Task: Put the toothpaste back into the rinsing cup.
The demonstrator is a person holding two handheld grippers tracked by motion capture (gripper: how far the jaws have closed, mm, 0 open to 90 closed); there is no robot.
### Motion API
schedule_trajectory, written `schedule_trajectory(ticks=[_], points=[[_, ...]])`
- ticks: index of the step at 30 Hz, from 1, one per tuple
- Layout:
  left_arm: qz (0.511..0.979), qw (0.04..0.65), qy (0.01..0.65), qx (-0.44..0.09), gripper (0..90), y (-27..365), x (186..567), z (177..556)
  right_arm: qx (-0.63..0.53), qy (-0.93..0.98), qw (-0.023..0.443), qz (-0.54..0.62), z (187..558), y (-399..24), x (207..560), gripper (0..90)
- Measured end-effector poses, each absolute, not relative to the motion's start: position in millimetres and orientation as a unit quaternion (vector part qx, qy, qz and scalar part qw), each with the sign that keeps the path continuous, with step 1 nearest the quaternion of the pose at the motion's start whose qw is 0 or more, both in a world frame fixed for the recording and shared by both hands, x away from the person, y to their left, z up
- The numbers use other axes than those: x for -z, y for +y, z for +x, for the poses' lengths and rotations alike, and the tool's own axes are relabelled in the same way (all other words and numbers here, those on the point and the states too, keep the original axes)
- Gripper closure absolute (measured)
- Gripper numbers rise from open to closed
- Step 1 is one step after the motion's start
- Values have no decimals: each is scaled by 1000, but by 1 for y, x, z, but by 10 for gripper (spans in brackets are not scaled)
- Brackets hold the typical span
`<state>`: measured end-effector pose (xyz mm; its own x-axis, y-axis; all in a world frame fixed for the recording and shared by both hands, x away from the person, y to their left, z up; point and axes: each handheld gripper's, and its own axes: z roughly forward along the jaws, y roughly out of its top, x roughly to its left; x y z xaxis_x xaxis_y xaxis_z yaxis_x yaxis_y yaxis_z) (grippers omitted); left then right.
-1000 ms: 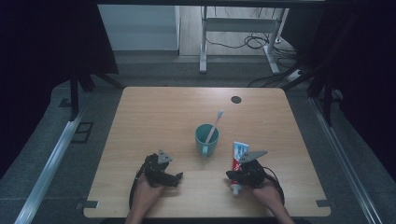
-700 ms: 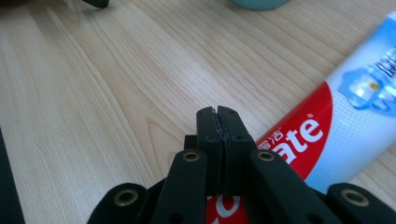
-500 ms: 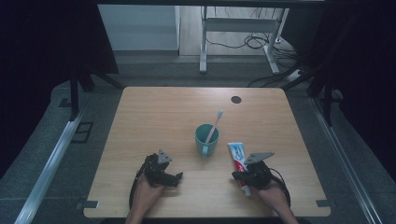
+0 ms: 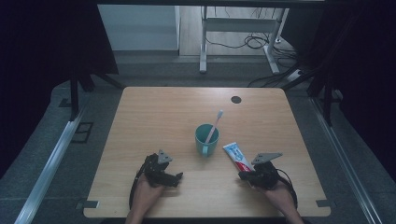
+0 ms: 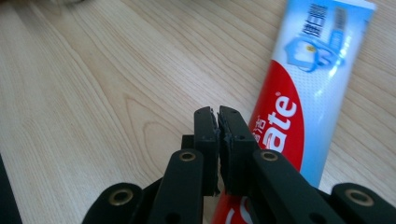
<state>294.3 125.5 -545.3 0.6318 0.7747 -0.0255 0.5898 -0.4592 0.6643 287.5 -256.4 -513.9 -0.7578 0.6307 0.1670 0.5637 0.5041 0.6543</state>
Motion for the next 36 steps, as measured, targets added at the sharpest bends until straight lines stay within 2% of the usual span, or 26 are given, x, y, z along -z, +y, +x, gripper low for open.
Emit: schedule_trajectory(ticks=[9,13,23,36], points=[[842,326,405,-142,2,125,545,294,-361,866,51,343,286,-257,510,818],[842,326,406,-142,2,125,545,294,-358,866,63,344,286,-260,502,748],[842,326,405,-142,2,125,545,294,-330,865,68,370,293,-271,491,500],[842,326,405,-142,2,125,545,294,-260,880,47,395,309,-263,491,372]])
